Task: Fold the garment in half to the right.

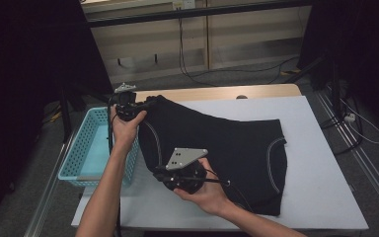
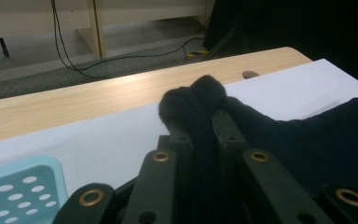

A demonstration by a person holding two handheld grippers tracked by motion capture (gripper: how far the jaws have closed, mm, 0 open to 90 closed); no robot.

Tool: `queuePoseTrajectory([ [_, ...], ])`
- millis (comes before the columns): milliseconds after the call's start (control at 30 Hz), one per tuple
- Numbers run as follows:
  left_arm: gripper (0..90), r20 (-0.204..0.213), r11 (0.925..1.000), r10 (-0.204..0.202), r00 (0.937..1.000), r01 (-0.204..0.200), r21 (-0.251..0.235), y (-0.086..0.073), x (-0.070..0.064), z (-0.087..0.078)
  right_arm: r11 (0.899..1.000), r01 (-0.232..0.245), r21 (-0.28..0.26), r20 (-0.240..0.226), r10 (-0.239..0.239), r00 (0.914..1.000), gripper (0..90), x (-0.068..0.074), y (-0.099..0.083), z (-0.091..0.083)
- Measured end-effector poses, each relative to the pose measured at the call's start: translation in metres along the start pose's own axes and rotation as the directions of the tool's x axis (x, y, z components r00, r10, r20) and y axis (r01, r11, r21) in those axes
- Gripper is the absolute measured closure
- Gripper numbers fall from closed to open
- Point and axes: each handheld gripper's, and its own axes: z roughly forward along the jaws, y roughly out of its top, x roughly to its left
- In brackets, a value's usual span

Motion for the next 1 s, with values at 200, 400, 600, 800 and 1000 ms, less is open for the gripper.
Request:
queuePoseTrajectory([
  [200,81.2,-0.016,0.9999,-0.007,0.9999,0.007,-0.010,0.002,0.005,-0.004,1.000,-0.002,-0.011,-0.005,0.002,1.0000,75.3,-0.001,0.005,0.005],
  [400,81.3,-0.015,1.0000,0.000,0.9999,0.000,-0.008,0.006,0.011,-0.010,1.000,0.009,-0.013,-0.014,-0.009,0.9999,75.3,0.001,0.012,0.008],
  [600,81.4,-0.021,0.9999,0.002,0.9998,-0.002,-0.012,0.011,0.013,-0.014,1.000,0.015,-0.016,-0.016,-0.015,0.9998,75.3,0.001,0.016,0.012],
  [800,81.4,-0.042,0.9999,-0.004,0.9991,0.003,-0.016,0.014,0.019,-0.023,0.999,0.016,-0.036,-0.022,-0.016,0.9996,75.3,0.002,0.023,0.012],
  [1000,81.4,-0.039,0.9987,-0.010,0.9992,0.008,-0.051,0.019,0.022,-0.034,0.998,0.025,-0.049,-0.025,-0.026,0.9993,75.4,0.004,0.031,0.014],
])
